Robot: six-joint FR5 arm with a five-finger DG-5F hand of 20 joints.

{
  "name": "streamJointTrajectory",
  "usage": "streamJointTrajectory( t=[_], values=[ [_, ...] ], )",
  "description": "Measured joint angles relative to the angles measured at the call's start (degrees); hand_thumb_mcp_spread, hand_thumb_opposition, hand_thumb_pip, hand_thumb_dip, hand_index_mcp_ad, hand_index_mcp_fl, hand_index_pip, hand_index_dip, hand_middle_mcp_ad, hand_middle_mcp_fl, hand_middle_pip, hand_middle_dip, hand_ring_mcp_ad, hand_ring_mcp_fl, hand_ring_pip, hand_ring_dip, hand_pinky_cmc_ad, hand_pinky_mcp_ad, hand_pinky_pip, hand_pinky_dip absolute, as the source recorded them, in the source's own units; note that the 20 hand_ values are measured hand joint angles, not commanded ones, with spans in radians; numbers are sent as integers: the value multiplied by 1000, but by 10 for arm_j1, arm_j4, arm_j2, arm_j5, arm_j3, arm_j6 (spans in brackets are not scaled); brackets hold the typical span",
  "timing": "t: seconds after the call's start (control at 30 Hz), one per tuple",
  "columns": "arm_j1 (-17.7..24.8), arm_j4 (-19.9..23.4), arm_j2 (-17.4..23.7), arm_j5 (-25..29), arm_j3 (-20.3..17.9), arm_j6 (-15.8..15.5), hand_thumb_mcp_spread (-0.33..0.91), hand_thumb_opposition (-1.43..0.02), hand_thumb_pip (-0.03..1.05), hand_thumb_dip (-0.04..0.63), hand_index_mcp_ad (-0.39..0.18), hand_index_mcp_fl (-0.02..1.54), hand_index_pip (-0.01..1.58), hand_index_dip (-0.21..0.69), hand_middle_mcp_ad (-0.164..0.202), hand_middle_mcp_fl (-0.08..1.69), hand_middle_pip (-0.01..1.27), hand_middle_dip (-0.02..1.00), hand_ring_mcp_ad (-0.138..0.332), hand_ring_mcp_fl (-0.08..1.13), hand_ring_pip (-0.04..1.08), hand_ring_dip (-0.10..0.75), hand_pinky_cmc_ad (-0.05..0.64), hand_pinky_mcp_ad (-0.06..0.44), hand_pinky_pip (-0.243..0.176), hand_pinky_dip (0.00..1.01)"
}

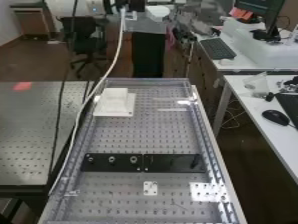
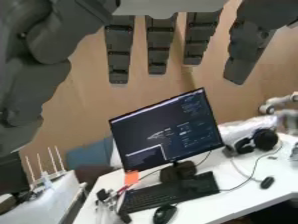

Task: Grab the chopstick and place it in the clear container

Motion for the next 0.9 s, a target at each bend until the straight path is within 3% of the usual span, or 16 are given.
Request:
streamJointTrajectory(
  t=[0.27,0.33,0.4,0.57,0.9],
  values=[
    [5,23,63,17,-59,-138,176,-698,454,82,-178,456,40,330,28,101,120,279,134,7,86,178,510,379,-127,202],
    [7,11,72,20,-63,-173,175,-698,496,82,-183,393,38,314,24,101,120,279,131,7,86,178,510,379,-127,192],
    [7,-10,75,22,-62,-186,159,-698,496,79,-187,288,37,297,28,101,124,279,134,7,86,166,510,377,-126,178],
    [4,-39,75,21,-55,-186,143,-698,553,79,-187,138,40,283,24,101,124,279,134,7,86,164,510,377,-126,180],
    [-28,-50,65,-9,-43,-167,138,-679,548,79,-188,126,51,283,24,89,124,279,133,7,86,164,508,377,-124,164]
  ],
)
